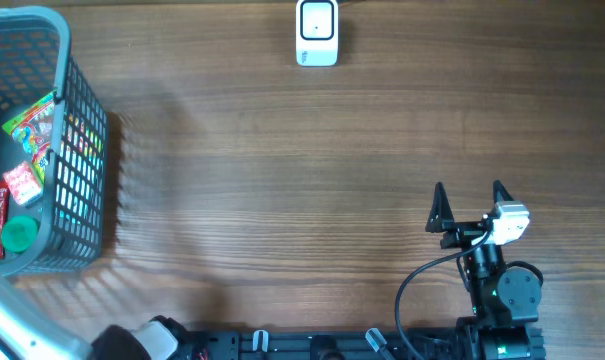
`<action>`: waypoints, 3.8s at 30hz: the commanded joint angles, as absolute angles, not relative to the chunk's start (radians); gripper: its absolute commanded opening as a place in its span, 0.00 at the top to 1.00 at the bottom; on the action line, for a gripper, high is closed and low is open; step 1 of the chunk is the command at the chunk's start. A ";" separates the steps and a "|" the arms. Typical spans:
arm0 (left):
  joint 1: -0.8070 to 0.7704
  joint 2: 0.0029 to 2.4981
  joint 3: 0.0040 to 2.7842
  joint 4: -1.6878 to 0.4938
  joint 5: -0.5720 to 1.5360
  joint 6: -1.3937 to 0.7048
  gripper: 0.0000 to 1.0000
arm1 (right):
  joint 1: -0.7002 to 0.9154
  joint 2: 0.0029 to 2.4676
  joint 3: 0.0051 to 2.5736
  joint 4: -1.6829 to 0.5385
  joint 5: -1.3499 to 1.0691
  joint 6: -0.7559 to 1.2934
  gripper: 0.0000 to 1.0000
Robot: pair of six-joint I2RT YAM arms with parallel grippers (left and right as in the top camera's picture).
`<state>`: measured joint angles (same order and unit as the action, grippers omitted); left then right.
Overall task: Scan the item barcode
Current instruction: 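Move the left gripper over the basket toward the green-capped jar, then lower the left gripper and grasp the green-capped jar, lift it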
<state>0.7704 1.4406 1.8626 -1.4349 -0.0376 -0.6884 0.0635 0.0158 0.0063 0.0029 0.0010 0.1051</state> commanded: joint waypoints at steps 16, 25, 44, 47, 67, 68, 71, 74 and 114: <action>0.863 1.710 1.684 -1.400 -0.130 -0.800 0.00 | 0.064 0.011 0.006 0.006 -0.007 0.114 0.00; 0.863 1.711 1.460 -1.171 -0.129 -0.736 0.00 | 0.064 0.011 0.006 0.006 -0.007 0.114 0.00; 0.862 1.745 1.398 -1.110 -0.133 -0.715 0.00 | 0.064 0.011 0.005 0.006 -0.007 0.114 0.00; 0.862 1.773 1.398 -1.108 -0.133 -0.714 0.00 | 0.064 0.011 0.005 0.006 -0.007 0.114 0.00; 0.862 1.836 1.287 -0.954 -0.166 -0.714 0.00 | 0.064 0.011 0.006 0.006 -0.007 0.114 0.00; 0.862 1.835 1.287 -0.954 -0.167 -0.711 0.00 | 0.064 0.011 0.006 0.006 -0.007 0.114 0.00; 0.862 1.836 1.287 -0.958 -0.167 -0.687 0.07 | 0.064 0.011 0.006 0.006 -0.007 0.114 0.00; 0.862 1.836 1.287 -0.968 -0.167 -0.687 0.16 | 0.064 0.011 0.006 0.006 -0.007 0.114 0.00; 0.862 1.846 1.203 -0.883 -0.192 -0.685 0.00 | 0.064 0.011 0.005 0.006 -0.007 0.114 0.00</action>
